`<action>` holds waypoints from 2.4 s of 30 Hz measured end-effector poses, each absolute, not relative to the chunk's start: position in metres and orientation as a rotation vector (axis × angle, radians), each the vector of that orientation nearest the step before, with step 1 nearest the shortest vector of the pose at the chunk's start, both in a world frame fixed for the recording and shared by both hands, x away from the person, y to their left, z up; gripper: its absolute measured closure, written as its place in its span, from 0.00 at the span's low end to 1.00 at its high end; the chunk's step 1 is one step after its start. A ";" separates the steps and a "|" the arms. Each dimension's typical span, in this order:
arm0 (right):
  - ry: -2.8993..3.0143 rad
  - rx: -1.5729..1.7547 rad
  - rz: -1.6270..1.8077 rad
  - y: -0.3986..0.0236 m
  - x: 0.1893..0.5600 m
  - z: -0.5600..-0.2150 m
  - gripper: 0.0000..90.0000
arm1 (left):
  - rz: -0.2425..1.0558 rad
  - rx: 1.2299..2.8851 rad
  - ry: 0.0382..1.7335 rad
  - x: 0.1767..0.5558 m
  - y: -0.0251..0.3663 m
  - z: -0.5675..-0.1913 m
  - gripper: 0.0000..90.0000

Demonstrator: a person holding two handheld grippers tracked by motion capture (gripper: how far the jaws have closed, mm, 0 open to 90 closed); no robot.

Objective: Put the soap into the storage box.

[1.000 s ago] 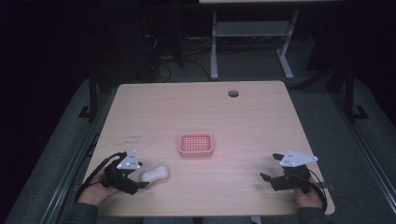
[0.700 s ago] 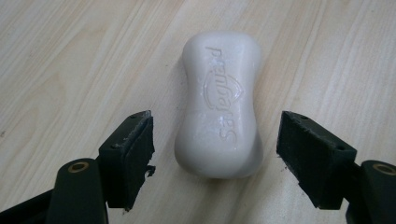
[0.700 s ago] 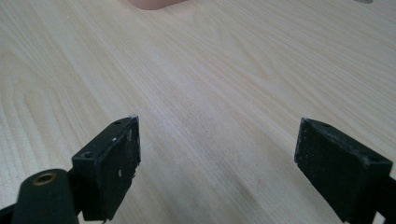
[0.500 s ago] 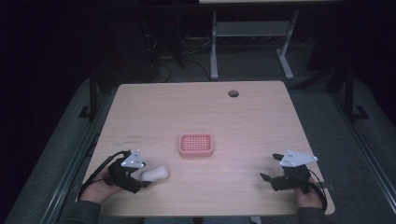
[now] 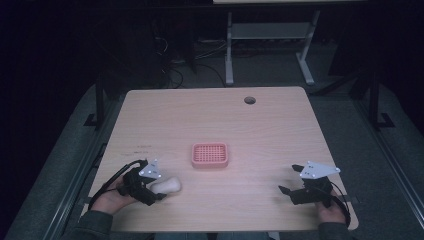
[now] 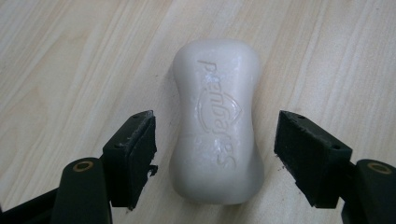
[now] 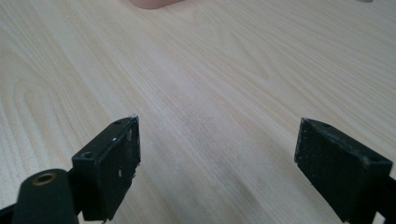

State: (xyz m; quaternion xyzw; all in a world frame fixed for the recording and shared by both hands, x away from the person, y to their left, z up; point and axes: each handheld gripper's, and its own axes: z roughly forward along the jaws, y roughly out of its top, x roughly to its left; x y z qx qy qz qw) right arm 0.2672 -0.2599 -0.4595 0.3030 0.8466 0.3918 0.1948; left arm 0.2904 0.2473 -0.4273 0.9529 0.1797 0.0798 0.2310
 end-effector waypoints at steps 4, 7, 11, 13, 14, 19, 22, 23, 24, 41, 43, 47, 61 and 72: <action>2.371 0.852 1.100 -0.260 0.267 -0.459 0.15 | 0.214 2.634 0.495 0.293 0.243 -0.429 0.33; 2.372 0.848 1.100 -0.260 0.267 -0.459 0.15 | 0.206 2.650 0.491 0.294 0.241 -0.430 0.33; 2.371 0.849 1.100 -0.260 0.267 -0.459 0.15 | 0.196 2.667 0.483 0.296 0.238 -0.432 0.34; 2.371 0.848 1.100 -0.260 0.267 -0.459 0.15 | 0.185 2.670 0.486 0.297 0.236 -0.432 0.34; 2.372 0.848 1.100 -0.260 0.267 -0.459 0.15 | 0.175 2.672 0.489 0.297 0.235 -0.433 0.34; 2.371 0.849 1.098 -0.260 0.266 -0.459 0.15 | 0.157 2.688 0.488 0.300 0.232 -0.434 0.38; 2.373 0.852 1.096 -0.260 0.266 -0.459 0.15 | 0.143 2.685 0.503 0.301 0.231 -0.436 0.38; 2.373 0.853 1.096 -0.260 0.266 -0.459 0.15 | 0.136 2.688 0.505 0.301 0.231 -0.437 0.39; 2.373 0.853 1.095 -0.260 0.266 -0.459 0.15 | 0.133 2.684 0.508 0.301 0.231 -0.437 0.40; 2.370 0.851 1.095 -0.261 0.265 -0.459 0.15 | 0.089 2.708 0.526 0.307 0.228 -0.441 0.52; 2.369 0.852 1.095 -0.261 0.265 -0.459 0.15 | 0.090 2.708 0.527 0.307 0.227 -0.441 0.53; 2.371 0.855 1.094 -0.261 0.265 -0.459 0.15 | 0.081 2.713 0.533 0.307 0.226 -0.441 0.54; 2.367 0.849 1.095 -0.262 0.264 -0.459 0.15 | 0.103 2.711 0.545 0.306 0.228 -0.439 0.55; 2.367 0.850 1.095 -0.262 0.264 -0.458 0.15 | 0.117 2.712 0.526 0.304 0.227 -0.433 0.55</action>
